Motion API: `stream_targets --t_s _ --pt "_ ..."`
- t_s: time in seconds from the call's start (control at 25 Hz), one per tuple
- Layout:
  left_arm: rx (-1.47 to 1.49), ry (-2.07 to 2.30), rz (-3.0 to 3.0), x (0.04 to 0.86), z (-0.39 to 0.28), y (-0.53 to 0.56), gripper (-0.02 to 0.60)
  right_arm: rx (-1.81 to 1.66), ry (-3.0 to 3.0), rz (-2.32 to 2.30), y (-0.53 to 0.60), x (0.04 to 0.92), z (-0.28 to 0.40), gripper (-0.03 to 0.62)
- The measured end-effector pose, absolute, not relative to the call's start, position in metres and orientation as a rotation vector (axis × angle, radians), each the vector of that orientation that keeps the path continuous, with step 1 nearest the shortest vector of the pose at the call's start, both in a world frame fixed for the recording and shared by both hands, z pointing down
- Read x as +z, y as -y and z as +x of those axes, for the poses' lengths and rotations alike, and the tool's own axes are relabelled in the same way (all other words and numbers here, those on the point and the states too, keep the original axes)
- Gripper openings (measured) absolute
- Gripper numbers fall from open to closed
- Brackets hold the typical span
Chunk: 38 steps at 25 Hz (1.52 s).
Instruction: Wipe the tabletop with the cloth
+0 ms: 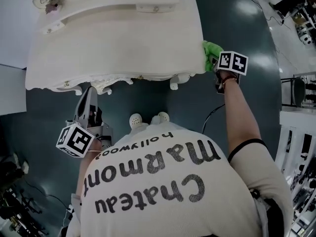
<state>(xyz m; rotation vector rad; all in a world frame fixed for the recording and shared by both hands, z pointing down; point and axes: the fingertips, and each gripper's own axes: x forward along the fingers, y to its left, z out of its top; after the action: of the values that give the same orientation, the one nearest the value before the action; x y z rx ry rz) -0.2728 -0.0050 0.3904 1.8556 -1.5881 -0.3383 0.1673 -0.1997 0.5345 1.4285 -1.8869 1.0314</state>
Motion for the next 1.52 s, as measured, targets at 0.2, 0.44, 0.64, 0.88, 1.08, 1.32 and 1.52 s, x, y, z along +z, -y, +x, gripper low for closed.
stream_targets --t_s 0.2,0.44,0.64,0.88,1.08,1.32,1.52 --pt "-0.363 1.565 1.864 0.394 -0.284 0.005 0.006 0.904 2.009 1.453 0.203 0.494 0.141 0.101" --pt "-0.385 1.557 1.848 0.397 -0.291 0.003 0.006 0.77 2.275 1.272 0.222 0.441 0.033 0.101" --pt "-0.419 1.639 1.793 0.392 -0.32 -0.012 0.006 0.675 2.315 1.002 0.214 0.451 -0.072 0.101" --pt "-0.459 1.776 1.665 0.398 -0.365 -0.047 0.006 0.526 2.281 0.671 0.191 0.483 -0.162 0.101" --pt "-0.474 1.83 1.602 0.406 -0.381 -0.067 0.006 0.389 2.182 0.54 0.181 0.519 -0.191 0.101" --pt "-0.49 1.844 1.595 0.406 -0.383 -0.064 0.006 0.452 2.165 0.499 0.182 0.528 -0.194 0.098" --pt "-0.498 1.82 1.632 0.398 -0.372 -0.049 0.008 0.501 2.166 0.521 0.181 0.528 -0.193 0.097"
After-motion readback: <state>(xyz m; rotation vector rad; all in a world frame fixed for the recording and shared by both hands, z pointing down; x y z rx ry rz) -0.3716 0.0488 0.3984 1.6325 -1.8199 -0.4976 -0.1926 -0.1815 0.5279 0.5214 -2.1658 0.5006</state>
